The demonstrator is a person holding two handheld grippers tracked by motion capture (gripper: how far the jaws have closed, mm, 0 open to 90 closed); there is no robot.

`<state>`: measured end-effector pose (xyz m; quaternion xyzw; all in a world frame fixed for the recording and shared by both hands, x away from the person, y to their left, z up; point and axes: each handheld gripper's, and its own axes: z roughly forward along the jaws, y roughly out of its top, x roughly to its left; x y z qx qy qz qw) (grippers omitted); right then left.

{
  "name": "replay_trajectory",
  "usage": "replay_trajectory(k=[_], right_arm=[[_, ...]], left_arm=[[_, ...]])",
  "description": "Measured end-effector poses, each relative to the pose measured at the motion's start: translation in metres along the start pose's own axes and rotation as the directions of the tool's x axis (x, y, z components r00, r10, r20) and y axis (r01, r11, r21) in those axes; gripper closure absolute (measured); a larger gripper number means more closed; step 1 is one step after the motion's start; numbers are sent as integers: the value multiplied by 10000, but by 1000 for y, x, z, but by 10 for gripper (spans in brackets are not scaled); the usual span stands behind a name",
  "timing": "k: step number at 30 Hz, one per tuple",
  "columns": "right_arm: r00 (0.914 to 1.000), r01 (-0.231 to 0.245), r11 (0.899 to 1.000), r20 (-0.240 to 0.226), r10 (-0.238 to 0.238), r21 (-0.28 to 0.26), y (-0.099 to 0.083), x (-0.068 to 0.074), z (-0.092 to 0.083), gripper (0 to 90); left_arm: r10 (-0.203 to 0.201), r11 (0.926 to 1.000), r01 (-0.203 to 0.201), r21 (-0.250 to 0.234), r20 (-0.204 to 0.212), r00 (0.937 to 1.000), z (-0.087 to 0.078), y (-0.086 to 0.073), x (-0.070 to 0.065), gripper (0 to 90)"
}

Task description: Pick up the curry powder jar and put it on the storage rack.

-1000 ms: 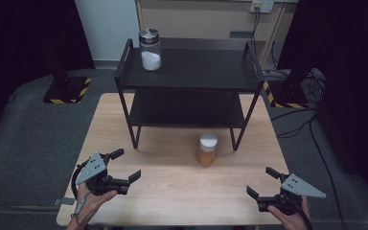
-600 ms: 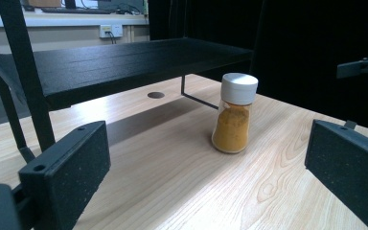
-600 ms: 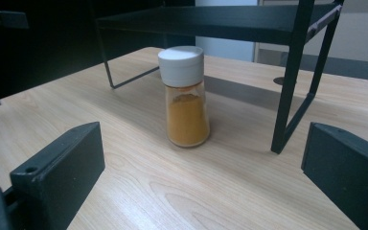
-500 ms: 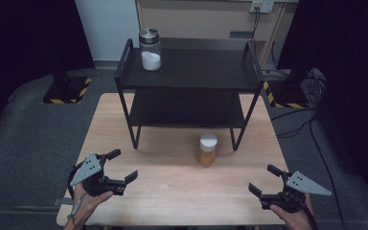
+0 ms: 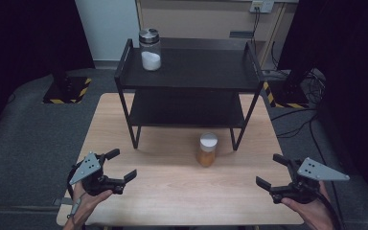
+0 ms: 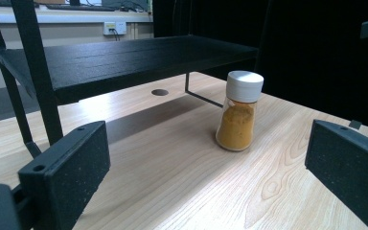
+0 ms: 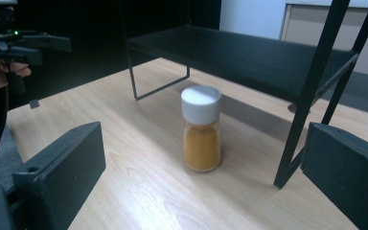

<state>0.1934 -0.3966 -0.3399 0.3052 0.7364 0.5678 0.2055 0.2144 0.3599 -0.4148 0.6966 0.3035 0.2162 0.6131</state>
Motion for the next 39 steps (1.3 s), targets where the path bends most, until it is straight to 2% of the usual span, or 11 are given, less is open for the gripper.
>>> replay_trajectory(k=[8, 14, 20, 28, 39], right_arm=[[9998, -54, 10000, 197, 54, -32, 28, -1, -7, 22], [9999, -36, 9998, 169, 32, 200, 49, -2, -8, 26], [9998, -126, 9995, 157, 122, 302, 57, -4, -5, 26], [9995, -284, 9971, 142, 275, 710, 59, -9, 14, 25], [9987, -493, 9883, -28, 502, 1446, 60, -16, 62, 24]], left_arm=[[65, 10000, -65, 56, -43, 10000, 0, 1, 0, 3], [43, 10000, -42, 54, -77, 10000, -1, 1, -1, 2], [-10, 10000, 11, 65, -93, 10000, -1, 1, -1, 0], [62, 9998, -60, 165, -114, 9999, 0, 1, -2, 1], [131, 9996, -129, 235, -53, 9999, 1, 2, -2, 1]])
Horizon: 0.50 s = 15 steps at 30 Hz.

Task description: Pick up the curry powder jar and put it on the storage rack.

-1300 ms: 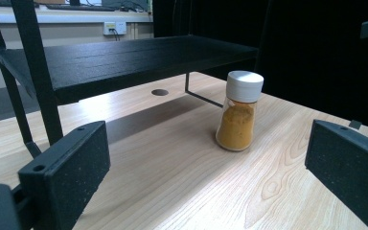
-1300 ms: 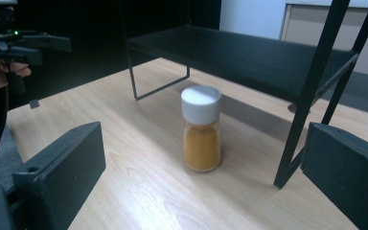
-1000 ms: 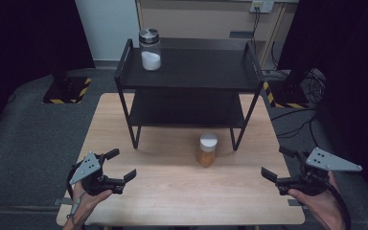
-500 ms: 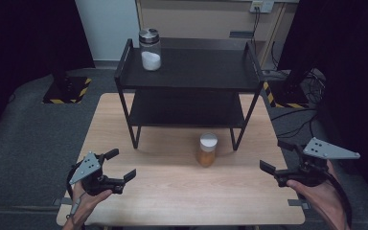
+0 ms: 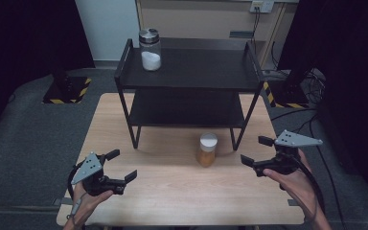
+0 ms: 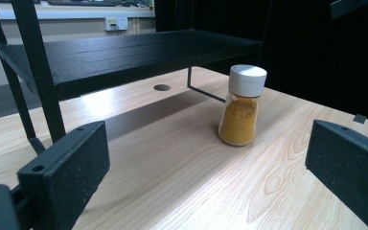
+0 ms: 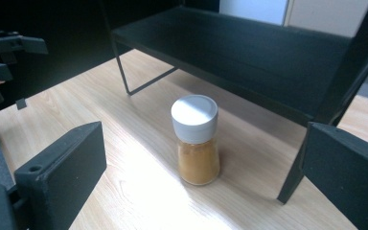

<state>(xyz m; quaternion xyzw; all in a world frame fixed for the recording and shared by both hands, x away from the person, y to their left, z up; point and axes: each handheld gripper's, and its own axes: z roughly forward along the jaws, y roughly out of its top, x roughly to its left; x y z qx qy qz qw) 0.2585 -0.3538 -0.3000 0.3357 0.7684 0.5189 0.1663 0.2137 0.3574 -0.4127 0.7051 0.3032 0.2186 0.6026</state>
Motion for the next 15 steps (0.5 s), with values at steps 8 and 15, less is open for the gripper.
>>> replay_trajectory(k=[8, 15], right_arm=[[10000, 92, 9991, -15, -91, 426, 4, -2, 30, 25], [9999, 110, 9972, 12, -111, 735, 4, -4, 56, 24]], left_arm=[[81, 10000, -81, 36, 40, 10000, 1, 1, 0, 1], [115, 9999, -115, 66, 65, 9999, 1, 1, -1, 2]])
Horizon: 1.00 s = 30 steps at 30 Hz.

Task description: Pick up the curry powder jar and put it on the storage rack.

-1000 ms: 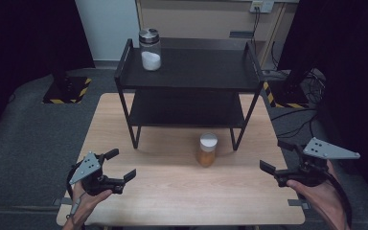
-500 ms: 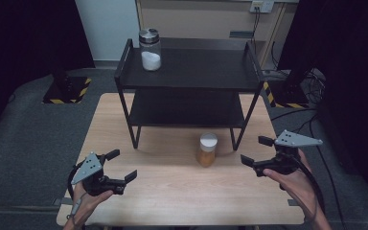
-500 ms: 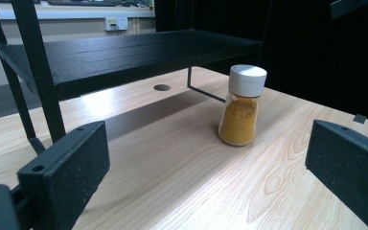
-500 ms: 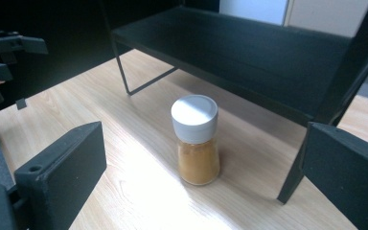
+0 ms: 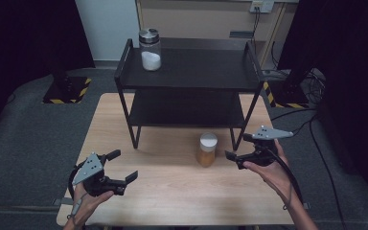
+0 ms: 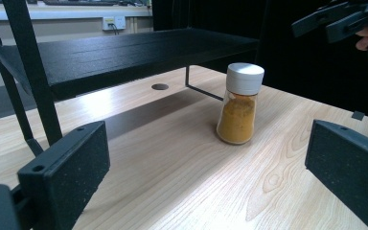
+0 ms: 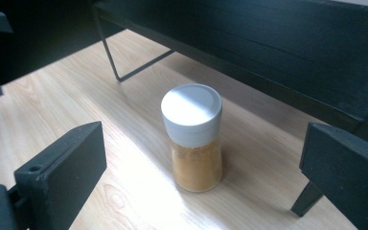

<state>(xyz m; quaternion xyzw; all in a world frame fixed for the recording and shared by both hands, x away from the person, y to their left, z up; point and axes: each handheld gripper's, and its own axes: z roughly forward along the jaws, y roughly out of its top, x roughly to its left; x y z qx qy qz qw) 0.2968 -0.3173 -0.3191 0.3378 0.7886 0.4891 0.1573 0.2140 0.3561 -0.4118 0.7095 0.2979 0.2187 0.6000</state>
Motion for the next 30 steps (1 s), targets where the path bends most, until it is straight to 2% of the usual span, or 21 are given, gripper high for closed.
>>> replay_trajectory(k=[8, 19, 25, 30], right_arm=[[9999, 61, 9991, -138, -55, 430, 2, -1, 36, 24], [9996, 180, 9972, -242, -163, 720, 7, -2, 74, 32], [9993, 370, 9950, -24, -369, 926, 9, 3, 95, 59], [9995, 311, 9942, 52, -318, 1031, 8, 4, 107, 94]], left_arm=[[9, 10000, -9, 23, 37, 10000, 1, 0, -1, 2], [-14, 10000, 14, 15, 51, 10000, 0, 0, 0, 2], [-35, 10000, 35, 4, 61, 10000, 0, 0, 0, 2], [-35, 10000, 35, 8, 62, 10000, 0, 0, 0, 2]])
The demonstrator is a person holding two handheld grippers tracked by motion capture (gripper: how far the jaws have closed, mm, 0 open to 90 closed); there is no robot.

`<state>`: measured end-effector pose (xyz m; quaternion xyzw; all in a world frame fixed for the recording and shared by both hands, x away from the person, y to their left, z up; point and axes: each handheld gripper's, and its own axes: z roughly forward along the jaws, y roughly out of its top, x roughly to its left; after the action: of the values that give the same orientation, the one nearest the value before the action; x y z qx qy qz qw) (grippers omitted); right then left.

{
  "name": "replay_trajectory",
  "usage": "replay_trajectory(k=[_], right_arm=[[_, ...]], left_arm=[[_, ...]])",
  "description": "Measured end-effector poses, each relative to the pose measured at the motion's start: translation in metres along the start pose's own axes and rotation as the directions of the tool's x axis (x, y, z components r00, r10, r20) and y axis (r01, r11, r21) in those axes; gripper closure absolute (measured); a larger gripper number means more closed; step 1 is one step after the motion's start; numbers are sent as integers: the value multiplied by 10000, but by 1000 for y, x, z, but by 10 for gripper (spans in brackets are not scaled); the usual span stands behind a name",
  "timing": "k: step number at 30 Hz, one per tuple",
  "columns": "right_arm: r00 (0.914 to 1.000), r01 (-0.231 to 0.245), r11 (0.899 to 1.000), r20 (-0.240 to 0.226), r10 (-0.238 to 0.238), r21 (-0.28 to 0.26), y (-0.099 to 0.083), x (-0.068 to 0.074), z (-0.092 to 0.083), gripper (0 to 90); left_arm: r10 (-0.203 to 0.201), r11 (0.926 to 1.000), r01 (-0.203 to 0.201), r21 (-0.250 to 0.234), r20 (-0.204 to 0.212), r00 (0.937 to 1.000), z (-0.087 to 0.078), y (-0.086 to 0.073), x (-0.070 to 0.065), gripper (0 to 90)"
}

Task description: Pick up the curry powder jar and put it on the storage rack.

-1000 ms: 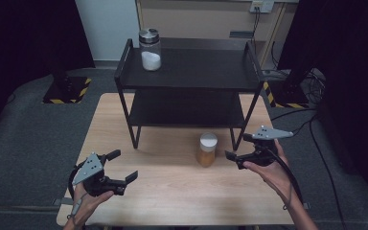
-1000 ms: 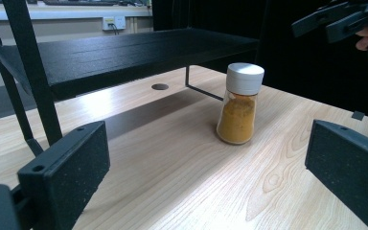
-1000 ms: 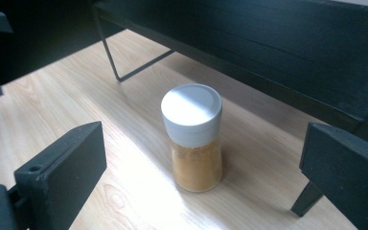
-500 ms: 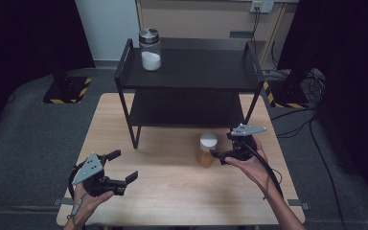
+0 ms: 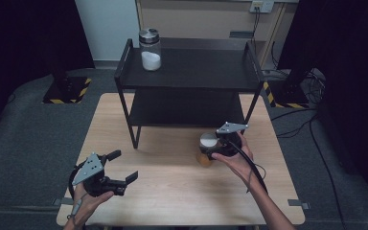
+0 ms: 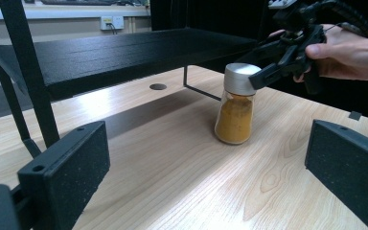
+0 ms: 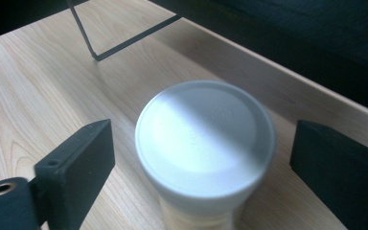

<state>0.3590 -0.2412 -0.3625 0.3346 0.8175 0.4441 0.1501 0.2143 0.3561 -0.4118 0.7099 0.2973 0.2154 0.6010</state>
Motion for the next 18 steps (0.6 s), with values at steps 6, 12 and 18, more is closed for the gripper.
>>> replay_trajectory(k=[6, 12, 18], right_arm=[[9994, 327, 9995, 137, -327, 37, 0, 4, 9, 188], [9972, 668, 9977, 330, -672, 136, 1, 9, 9, 336], [9977, 605, 9978, 276, -613, 267, 4, 8, 6, 338]], left_arm=[[8, 10000, -8, 0, -6, 10000, 0, 0, 0, 2], [6, 10000, -6, 12, -6, 10000, 0, 0, 0, 2], [-23, 10000, 23, -16, -27, 10000, 0, 0, 1, 3]])
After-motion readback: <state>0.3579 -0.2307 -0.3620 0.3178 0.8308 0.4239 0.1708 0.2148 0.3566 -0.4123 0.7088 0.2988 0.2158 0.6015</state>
